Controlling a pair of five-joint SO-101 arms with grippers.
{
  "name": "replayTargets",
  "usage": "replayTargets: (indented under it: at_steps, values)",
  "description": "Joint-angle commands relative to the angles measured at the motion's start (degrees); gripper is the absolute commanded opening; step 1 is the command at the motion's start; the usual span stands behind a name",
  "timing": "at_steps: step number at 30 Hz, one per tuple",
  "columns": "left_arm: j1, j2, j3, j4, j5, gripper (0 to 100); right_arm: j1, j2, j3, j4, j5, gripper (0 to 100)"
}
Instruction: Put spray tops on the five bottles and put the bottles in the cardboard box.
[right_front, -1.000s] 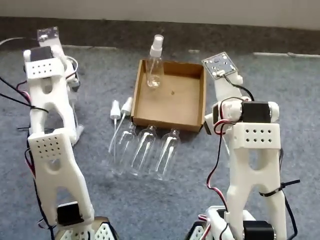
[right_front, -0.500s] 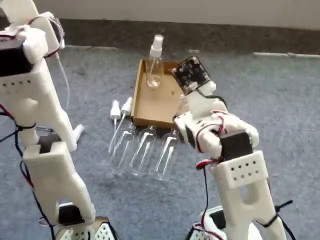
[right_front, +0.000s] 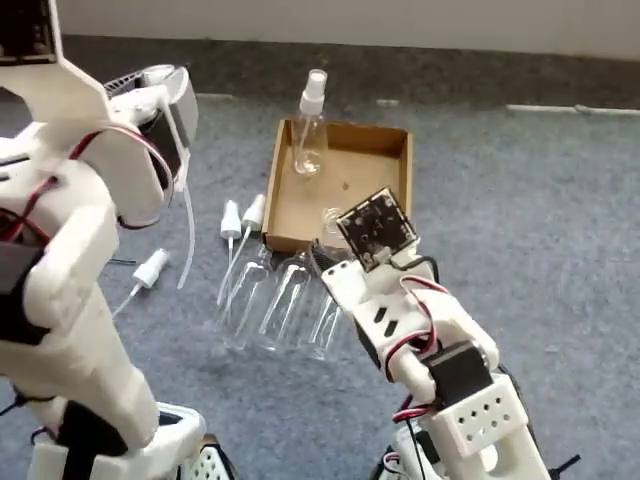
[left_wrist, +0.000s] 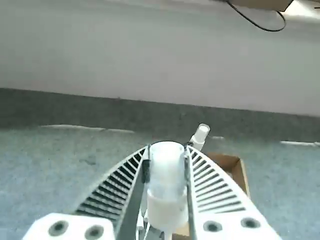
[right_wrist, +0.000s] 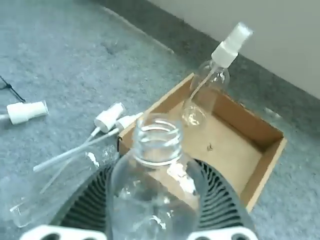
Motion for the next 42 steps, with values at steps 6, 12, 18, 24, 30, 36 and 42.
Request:
replayTargets:
  at_steps: [6,12,18,24,30,36,42]
  values:
    - [9.5,-12.3,26.3,-30.9,6.0,2,-6.5,-12.4,12.2,-13.3,-4.0,1.9]
    - [18.0,-12.8,37.8,-45.7,6.0,2,-6.5,-17.5,16.0,-14.5,-4.4,1.9]
    - [19.5,-12.4,39.0,-48.0,5.8,2,-6.5,-18.7,16.4,-14.2,-4.5,1.9]
    - [19.9,-13.1,38.5,-47.6,6.1,2,-6.5,-18.2,16.6,-14.1,-4.5,1.9]
    - [19.8,-14.6,38.7,-47.2,6.1,2,-6.3,-18.2,16.5,-14.1,-4.5,1.9]
    - [19.9,-16.7,38.5,-44.2,6.2,2,-4.1,-18.2,16.5,-14.1,-4.5,1.9]
    - [22.1,-17.0,41.2,-44.2,6.2,2,-4.2,-18.2,16.5,-14.1,-4.5,1.9]
